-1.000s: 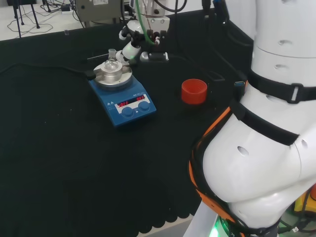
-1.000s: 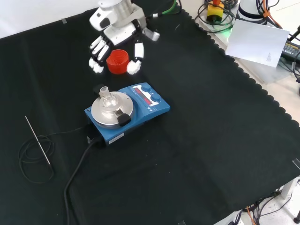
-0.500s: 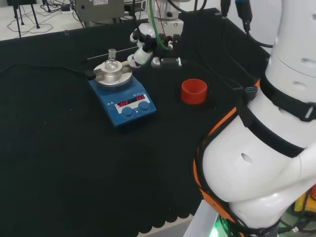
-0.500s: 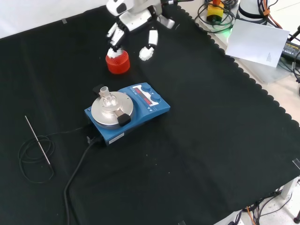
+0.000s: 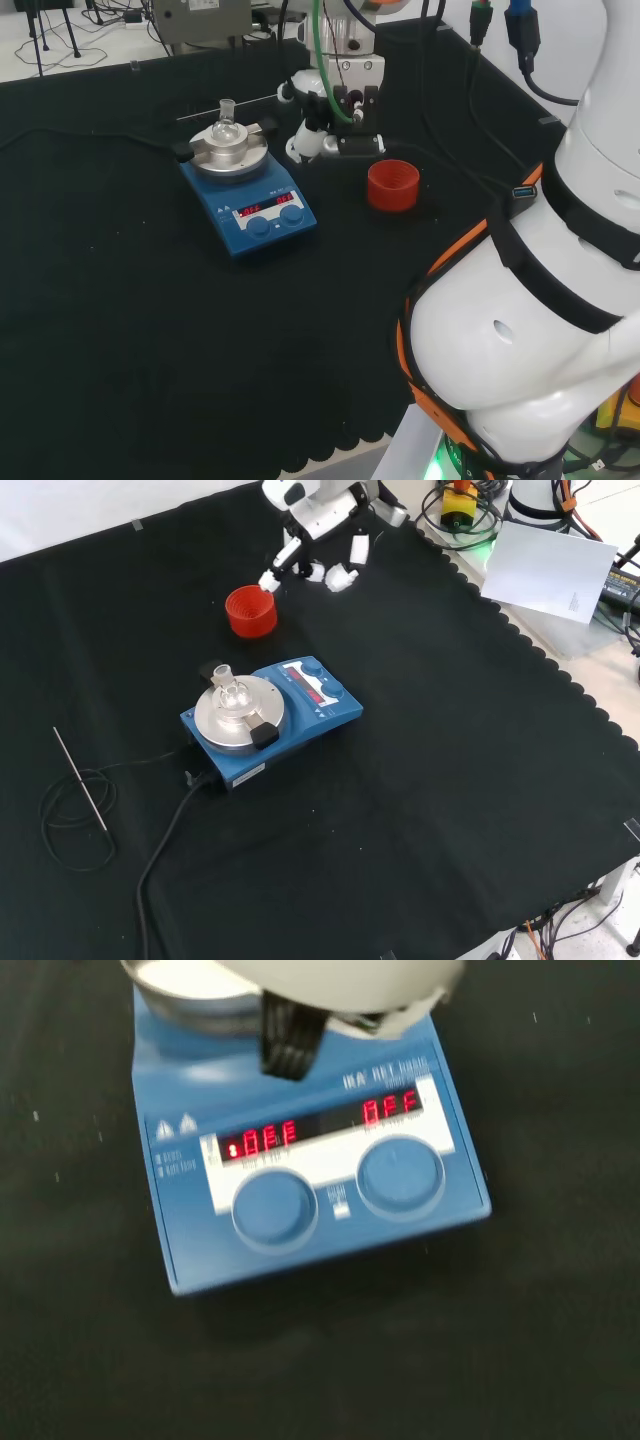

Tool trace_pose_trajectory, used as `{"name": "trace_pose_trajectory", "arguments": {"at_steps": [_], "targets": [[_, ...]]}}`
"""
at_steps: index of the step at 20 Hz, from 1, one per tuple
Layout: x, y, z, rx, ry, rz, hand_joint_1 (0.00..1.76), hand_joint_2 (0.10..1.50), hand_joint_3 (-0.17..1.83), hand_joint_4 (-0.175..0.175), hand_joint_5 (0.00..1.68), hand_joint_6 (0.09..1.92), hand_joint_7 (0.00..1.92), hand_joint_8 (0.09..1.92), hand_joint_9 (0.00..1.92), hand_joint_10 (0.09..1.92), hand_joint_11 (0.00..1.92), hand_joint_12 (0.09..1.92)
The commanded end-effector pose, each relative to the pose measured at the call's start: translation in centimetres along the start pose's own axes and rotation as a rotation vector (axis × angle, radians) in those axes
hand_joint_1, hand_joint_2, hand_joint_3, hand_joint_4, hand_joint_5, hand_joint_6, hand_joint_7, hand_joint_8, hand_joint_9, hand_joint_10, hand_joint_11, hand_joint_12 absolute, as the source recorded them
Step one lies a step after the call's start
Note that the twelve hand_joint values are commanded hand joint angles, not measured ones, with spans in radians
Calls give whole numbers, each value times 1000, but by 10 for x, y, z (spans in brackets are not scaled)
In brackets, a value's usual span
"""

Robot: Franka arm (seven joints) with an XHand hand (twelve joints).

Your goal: Turn on the heater.

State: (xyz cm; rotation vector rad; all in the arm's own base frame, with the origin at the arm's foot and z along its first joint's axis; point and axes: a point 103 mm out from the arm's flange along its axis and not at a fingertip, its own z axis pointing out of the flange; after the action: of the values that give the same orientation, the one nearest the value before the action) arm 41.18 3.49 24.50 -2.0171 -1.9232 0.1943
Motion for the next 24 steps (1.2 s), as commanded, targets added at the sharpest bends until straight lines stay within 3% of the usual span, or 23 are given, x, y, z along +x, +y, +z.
{"name": "trace_pose_trajectory", "arguments": {"at_steps": [1,6,10,13,16,24], "targets": [[-1,-18,12,128,-62,33,1137,685,812,-62,160,87,1227,1368,1395,1084,1526,926],[4,-22,20,191,-89,34,1188,732,786,-68,121,87,1434,1495,1640,1201,1796,1006],[10,-21,29,272,-108,22,1361,730,875,-61,108,87,1527,1621,1746,1308,1739,1196],[17,-16,39,390,-129,11,1444,688,990,-51,91,87,1567,1671,1766,1370,1692,1308],[23,-13,46,469,-141,7,1485,656,1069,-41,62,87,1590,1692,1774,1402,1670,1364],[29,-11,58,572,-164,1,1507,626,1148,-29,6,87,1609,1713,1786,1428,1666,1404]]}}
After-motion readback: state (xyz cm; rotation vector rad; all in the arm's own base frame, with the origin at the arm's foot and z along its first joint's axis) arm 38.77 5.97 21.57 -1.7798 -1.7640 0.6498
